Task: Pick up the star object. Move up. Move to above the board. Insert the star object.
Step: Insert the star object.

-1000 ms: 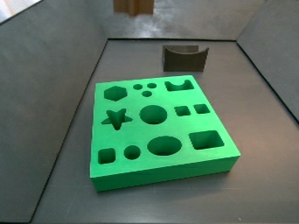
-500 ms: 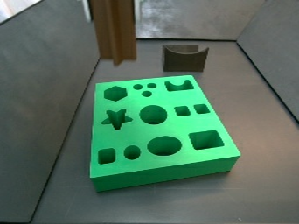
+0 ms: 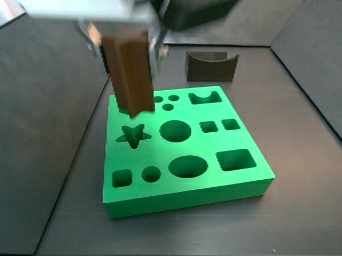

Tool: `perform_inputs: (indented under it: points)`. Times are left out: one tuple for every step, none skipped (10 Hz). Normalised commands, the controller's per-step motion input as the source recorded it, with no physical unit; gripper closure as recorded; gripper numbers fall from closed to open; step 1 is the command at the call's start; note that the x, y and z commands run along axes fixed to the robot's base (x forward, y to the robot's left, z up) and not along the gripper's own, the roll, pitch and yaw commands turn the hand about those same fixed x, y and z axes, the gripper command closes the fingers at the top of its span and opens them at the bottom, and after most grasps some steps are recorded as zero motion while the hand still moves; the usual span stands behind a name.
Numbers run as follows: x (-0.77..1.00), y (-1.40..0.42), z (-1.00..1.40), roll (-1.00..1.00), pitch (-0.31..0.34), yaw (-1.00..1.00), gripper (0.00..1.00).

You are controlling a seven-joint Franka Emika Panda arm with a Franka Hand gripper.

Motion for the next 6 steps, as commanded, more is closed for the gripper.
perform_inputs:
  points:
    - [0.0, 0.0, -0.4, 0.0, -0.087, -1.0, 1.0]
    - [0.0, 0.0, -0.37, 0.0, -0.101, -1.0, 1.0]
    - [0.09, 0.05, -0.08, -0.07, -0.066, -0.76, 1.0]
    - [0.0, 0.0, -0.04, 0.0, 0.0, 0.0, 1.0]
    - [0.0, 0.18, -0.35, 0.07, 0.0, -0.77, 1.0]
    - [0.0, 0.0, -0.38, 0.1, 0.0, -0.97, 1.0]
